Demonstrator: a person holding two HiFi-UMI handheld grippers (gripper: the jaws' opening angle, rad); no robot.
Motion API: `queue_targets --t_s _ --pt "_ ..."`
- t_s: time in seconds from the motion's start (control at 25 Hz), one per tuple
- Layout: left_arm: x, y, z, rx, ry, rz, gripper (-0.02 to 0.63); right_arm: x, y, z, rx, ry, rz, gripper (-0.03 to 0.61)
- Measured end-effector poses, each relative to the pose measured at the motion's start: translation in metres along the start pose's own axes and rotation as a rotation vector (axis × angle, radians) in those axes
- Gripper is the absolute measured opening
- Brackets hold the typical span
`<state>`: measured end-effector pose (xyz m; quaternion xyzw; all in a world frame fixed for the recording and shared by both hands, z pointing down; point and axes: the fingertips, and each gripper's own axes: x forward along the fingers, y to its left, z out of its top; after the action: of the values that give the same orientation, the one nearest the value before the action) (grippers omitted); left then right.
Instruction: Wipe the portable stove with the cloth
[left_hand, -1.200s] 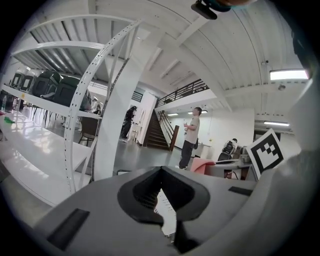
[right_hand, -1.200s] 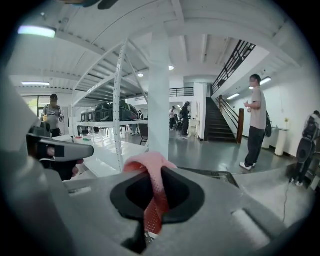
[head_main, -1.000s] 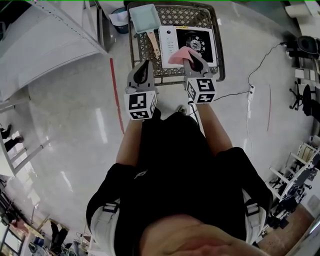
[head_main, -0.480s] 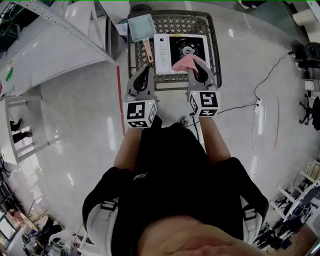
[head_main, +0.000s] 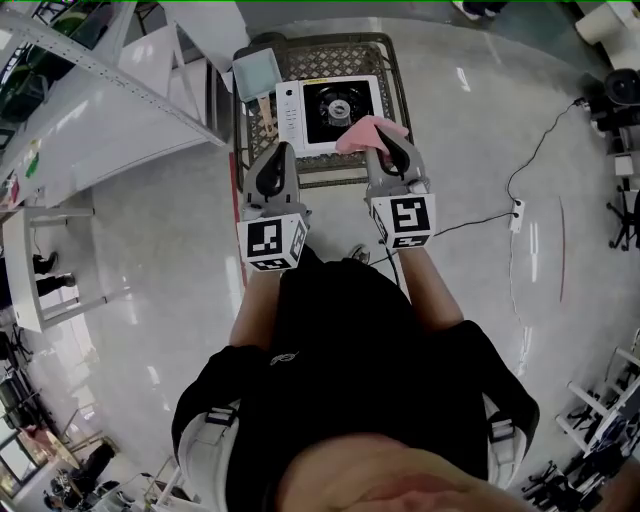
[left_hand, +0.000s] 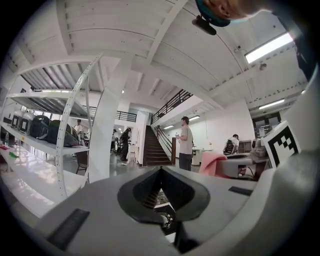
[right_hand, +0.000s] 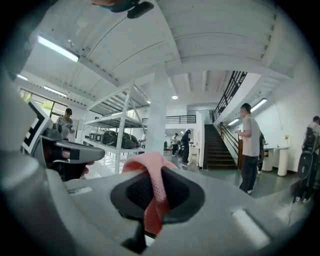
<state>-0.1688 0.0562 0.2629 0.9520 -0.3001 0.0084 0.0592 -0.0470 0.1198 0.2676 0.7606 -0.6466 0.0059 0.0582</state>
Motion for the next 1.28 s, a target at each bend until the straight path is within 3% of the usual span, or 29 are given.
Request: queue_targets --t_s 0.28,1.28 --pt "0.001 -0.026 0.010 0.029 -0.014 -0.004 0.000 -0.024 -0.028 0.018 0.008 -0.047 -0.028 0.017" --pt "0.020 -0.038 0.027 0.053 -0.021 -0.112 0.000 -0.008 -0.019 0.039 -0.003 -0.080 -0.052 0.017"
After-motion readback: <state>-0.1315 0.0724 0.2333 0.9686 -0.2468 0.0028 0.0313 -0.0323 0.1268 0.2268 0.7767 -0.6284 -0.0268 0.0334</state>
